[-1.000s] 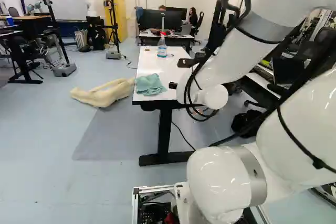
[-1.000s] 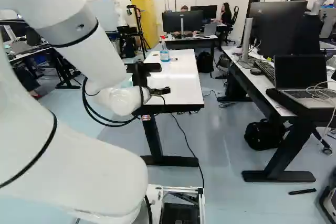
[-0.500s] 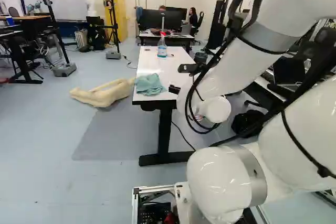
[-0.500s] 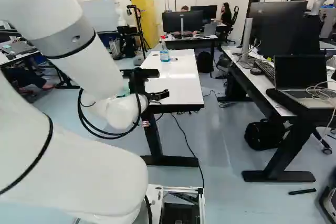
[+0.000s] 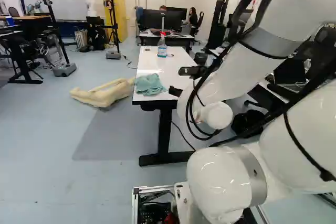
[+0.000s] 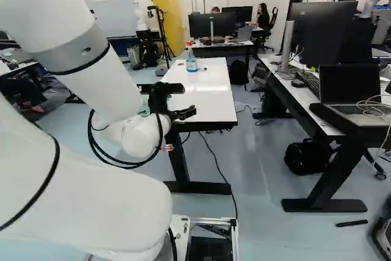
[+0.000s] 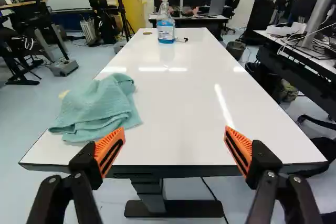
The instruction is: Clean the table with the green towel
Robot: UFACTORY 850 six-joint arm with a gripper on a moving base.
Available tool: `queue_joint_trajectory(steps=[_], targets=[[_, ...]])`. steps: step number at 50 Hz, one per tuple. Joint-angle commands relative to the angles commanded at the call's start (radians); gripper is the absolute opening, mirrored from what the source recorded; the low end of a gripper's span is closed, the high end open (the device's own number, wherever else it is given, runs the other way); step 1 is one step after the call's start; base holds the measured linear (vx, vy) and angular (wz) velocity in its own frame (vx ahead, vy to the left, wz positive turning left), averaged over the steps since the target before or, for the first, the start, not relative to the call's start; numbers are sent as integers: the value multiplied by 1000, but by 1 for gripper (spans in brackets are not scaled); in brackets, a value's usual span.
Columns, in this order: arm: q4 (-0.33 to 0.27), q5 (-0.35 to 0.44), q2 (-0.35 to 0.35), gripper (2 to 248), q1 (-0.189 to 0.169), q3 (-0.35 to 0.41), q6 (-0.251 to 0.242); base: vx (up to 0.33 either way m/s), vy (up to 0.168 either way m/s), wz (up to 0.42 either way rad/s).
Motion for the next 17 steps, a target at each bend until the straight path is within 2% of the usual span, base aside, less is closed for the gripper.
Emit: queue_joint_trajectory(steps=[17], targets=[[0,1,0,247,0,1,0,0,0,0]])
